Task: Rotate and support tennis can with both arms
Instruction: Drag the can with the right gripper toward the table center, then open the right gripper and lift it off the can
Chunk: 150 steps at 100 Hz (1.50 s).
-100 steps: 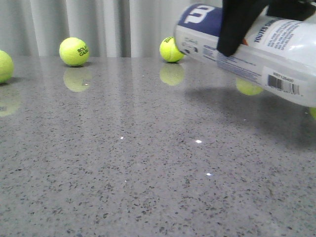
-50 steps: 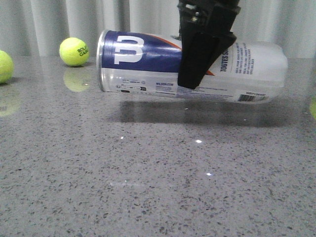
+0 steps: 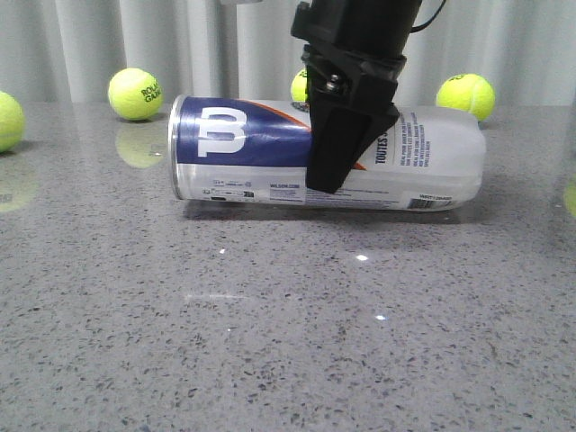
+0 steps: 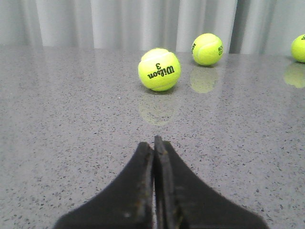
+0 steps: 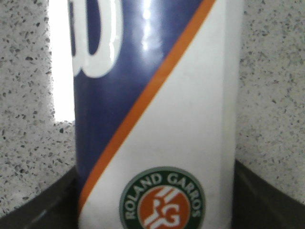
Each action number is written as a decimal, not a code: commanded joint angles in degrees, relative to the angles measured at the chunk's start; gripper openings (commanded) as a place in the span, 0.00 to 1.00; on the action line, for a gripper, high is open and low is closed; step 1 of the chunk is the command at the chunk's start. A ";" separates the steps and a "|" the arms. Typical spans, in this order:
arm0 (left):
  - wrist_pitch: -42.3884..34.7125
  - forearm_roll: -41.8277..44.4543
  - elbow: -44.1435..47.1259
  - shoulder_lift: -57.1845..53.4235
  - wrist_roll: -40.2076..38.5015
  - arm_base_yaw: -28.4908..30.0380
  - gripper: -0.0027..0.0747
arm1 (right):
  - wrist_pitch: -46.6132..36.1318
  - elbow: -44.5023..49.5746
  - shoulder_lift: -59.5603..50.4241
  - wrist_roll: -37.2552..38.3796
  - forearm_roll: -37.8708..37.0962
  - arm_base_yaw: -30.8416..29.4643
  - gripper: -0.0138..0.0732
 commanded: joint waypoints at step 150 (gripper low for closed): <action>-4.57 -0.36 2.65 -2.28 -0.49 -0.03 0.01 | -12.01 -1.75 -12.10 23.24 -1.08 0.14 0.48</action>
